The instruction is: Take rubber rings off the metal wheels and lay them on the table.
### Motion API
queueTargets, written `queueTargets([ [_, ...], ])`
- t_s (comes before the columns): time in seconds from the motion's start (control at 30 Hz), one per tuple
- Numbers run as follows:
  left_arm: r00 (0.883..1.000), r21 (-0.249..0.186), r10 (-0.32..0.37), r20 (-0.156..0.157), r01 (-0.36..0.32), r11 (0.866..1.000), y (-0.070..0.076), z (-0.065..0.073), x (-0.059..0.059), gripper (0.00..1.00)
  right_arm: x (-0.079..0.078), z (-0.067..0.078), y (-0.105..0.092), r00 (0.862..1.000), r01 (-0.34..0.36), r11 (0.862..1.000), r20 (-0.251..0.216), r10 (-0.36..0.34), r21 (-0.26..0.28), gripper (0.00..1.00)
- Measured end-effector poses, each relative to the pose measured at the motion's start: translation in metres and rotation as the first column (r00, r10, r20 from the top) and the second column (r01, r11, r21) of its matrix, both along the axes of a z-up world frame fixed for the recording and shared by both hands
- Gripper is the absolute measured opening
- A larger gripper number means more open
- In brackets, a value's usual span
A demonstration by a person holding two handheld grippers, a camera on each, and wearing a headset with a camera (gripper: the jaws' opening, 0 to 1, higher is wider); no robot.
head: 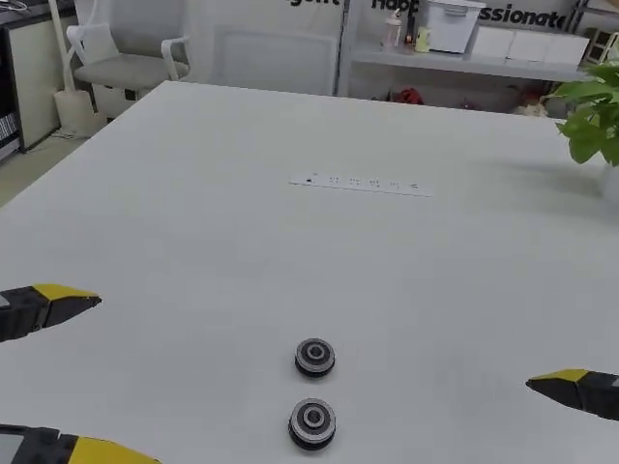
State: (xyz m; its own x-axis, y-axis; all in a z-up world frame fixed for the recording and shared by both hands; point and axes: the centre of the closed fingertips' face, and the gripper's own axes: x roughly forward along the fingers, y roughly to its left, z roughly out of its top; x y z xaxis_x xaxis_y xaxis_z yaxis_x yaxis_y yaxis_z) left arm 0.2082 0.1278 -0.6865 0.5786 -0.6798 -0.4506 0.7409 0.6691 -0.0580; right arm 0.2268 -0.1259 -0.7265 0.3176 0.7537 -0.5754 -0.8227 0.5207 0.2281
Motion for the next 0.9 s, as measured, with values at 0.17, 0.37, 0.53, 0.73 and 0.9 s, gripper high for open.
queueTargets([
  [0.17, 1.000, 0.004, -0.015, -0.005, 0.015, 1.000, -0.004, -0.003, 0.007, 1.00, 0.002, -0.001, 0.004, 1.000, -0.011, 1.000, 0.004, 0.011, 0.005, 0.87],
  [0.37, 0.998, 0.023, -0.057, -0.021, 0.057, 0.998, -0.012, -0.010, 0.009, 1.00, 0.008, 0.000, 0.011, 1.000, -0.029, 0.999, 0.011, 0.029, 0.012, 0.86],
  [0.53, 0.995, 0.047, -0.098, -0.021, 0.099, 0.994, -0.018, -0.010, 0.011, 1.00, 0.011, 0.001, 0.017, 0.998, -0.051, 0.999, 0.021, 0.051, 0.019, 0.84],
  [0.73, 0.986, 0.040, -0.164, 0.008, 0.164, 0.986, -0.033, 0.001, 0.017, 1.00, 0.011, 0.010, 0.028, 0.993, -0.104, 0.994, 0.059, 0.101, 0.045, 0.78],
  [0.9, 0.973, 0.087, -0.228, 0.023, 0.225, 0.970, -0.044, 0.009, 0.022, 0.96, 0.014, 0.015, 0.034, 0.987, -0.143, 0.989, 0.075, 0.140, 0.041, 0.75],
])
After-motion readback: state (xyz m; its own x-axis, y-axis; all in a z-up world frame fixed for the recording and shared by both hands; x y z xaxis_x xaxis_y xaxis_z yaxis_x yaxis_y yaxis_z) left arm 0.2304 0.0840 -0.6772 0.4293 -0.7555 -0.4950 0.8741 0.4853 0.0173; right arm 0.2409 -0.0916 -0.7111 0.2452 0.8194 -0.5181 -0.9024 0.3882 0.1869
